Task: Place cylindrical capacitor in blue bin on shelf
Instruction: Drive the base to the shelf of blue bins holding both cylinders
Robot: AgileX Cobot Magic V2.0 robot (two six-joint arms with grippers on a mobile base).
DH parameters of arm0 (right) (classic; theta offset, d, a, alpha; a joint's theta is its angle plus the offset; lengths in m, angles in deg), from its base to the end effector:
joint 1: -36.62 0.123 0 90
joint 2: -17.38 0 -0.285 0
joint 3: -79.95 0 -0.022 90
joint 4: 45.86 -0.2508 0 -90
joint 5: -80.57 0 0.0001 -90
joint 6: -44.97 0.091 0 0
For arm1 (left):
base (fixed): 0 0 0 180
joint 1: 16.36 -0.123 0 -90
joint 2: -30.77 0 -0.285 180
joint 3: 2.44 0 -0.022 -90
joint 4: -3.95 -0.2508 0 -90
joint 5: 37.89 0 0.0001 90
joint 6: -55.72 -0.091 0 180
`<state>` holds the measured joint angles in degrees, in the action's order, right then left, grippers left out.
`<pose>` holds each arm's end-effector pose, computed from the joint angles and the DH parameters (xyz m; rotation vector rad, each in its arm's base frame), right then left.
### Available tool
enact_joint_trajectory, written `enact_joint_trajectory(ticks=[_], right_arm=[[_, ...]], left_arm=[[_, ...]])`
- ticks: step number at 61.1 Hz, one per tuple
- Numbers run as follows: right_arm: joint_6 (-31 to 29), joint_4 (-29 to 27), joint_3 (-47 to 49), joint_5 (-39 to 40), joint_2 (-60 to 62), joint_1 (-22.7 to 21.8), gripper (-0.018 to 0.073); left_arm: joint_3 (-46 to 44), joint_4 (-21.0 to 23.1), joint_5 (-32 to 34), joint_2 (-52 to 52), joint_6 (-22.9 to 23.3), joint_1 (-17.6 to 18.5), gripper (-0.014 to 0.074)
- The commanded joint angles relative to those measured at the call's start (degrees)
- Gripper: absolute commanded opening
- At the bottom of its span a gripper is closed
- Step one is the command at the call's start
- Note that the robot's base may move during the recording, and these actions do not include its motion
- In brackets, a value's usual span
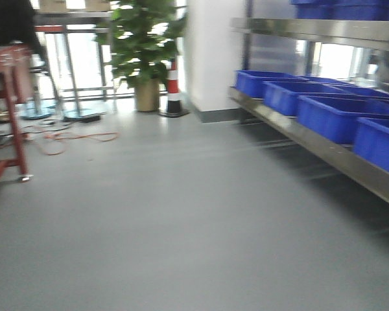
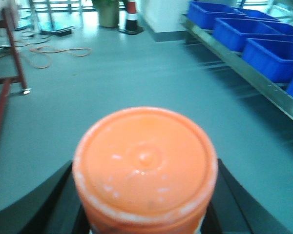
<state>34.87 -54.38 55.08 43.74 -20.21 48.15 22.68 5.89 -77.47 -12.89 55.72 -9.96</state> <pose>0.0727 0.0231 0.4181 -0.2878 1.7064 0.1832 0.1051 -0.0138 0.4023 0.0957 1.8901 -0.1144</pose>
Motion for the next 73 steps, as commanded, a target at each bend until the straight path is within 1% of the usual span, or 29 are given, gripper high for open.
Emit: enact_joint_trajectory(ticks=[1,73], right_arm=[[-0.5,0.3,0.2,1.4,0.2,0.1,-0.0162],[-0.5,0.3,0.2,1.4,0.2,0.1,-0.0162]], left_arm=[[-0.2,0.3,1.7,0.3,0.0,0.3,-0.0111],[-0.2,0.3,1.7,0.3,0.0,0.3,-0.0111]])
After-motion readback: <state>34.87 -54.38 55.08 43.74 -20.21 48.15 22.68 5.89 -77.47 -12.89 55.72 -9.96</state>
